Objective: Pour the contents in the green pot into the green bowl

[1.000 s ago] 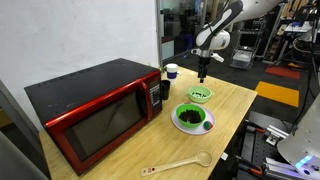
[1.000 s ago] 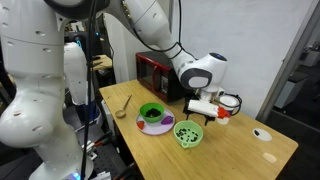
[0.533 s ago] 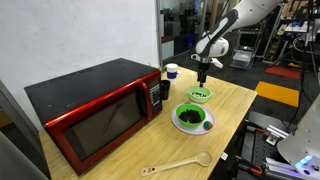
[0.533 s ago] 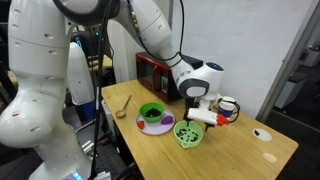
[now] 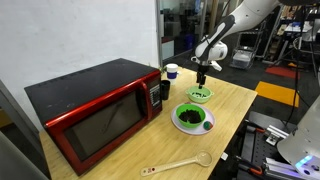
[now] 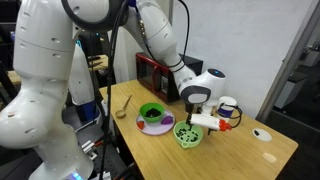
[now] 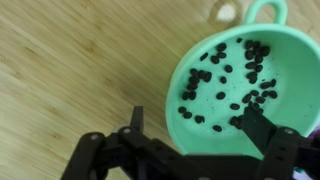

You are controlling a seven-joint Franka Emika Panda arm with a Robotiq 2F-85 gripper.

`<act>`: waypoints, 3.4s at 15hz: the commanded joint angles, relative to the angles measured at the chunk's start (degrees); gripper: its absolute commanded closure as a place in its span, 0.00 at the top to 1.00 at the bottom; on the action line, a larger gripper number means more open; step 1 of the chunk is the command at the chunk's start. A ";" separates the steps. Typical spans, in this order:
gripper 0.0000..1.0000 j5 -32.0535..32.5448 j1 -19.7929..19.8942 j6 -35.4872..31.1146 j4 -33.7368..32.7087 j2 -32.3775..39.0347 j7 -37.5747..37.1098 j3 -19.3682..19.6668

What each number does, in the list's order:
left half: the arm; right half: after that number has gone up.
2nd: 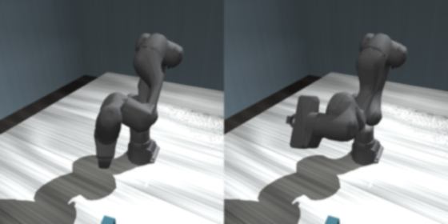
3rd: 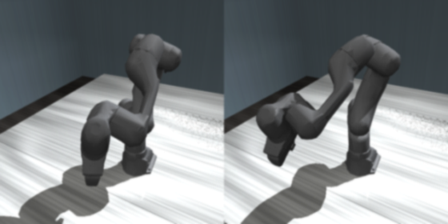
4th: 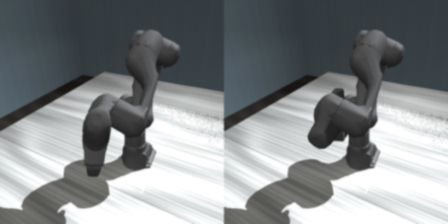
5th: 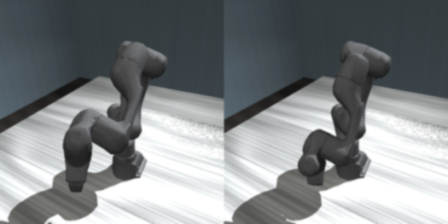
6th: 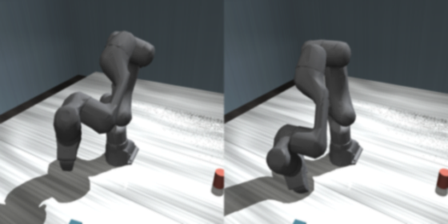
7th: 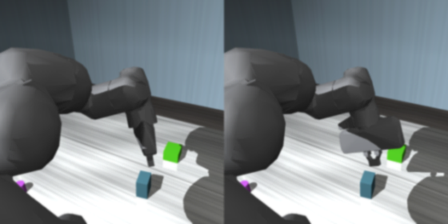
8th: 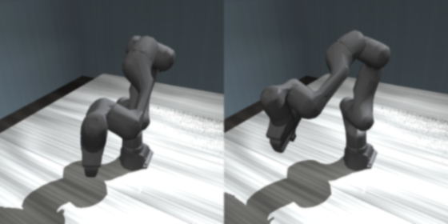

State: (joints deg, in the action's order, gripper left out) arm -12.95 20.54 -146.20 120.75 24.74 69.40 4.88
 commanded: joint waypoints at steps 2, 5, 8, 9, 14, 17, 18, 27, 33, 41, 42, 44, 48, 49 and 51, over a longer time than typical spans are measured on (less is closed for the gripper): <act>1.00 -1.62 2.81 -1.16 -2.83 2.31 2.85 -3.04; 1.00 -1.04 2.98 -1.32 -4.14 4.01 2.45 -3.43; 1.00 -0.78 3.36 -1.76 -5.24 5.41 2.57 -3.84; 1.00 -0.67 3.48 -1.52 -5.75 5.75 2.45 -3.95; 1.00 -0.24 4.12 -1.95 -7.42 7.33 2.33 -4.30; 1.00 -0.29 4.69 -1.98 -7.71 7.52 2.44 -4.59; 1.00 -0.47 5.00 -2.72 -7.41 7.65 2.89 -4.80; 0.23 -0.07 5.74 -0.82 -6.53 6.29 3.90 -4.65; 0.00 1.40 4.11 1.84 -5.29 4.27 1.20 -3.22; 0.02 7.78 0.72 12.81 -4.18 -1.27 -4.00 -0.73; 0.02 8.74 0.20 14.03 -4.04 -2.13 -4.95 -0.38; 0.02 10.55 -0.82 15.20 -3.71 -3.91 -6.96 0.34; 0.02 14.66 -3.10 13.92 -1.88 -8.17 -11.83 1.79; 0.02 15.09 -3.38 13.81 -1.29 -9.37 -12.52 1.81; 0.02 16.44 -4.29 12.71 -0.12 -11.60 -15.32 2.20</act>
State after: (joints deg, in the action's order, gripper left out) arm 1.32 18.04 -132.13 116.88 17.94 57.36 5.84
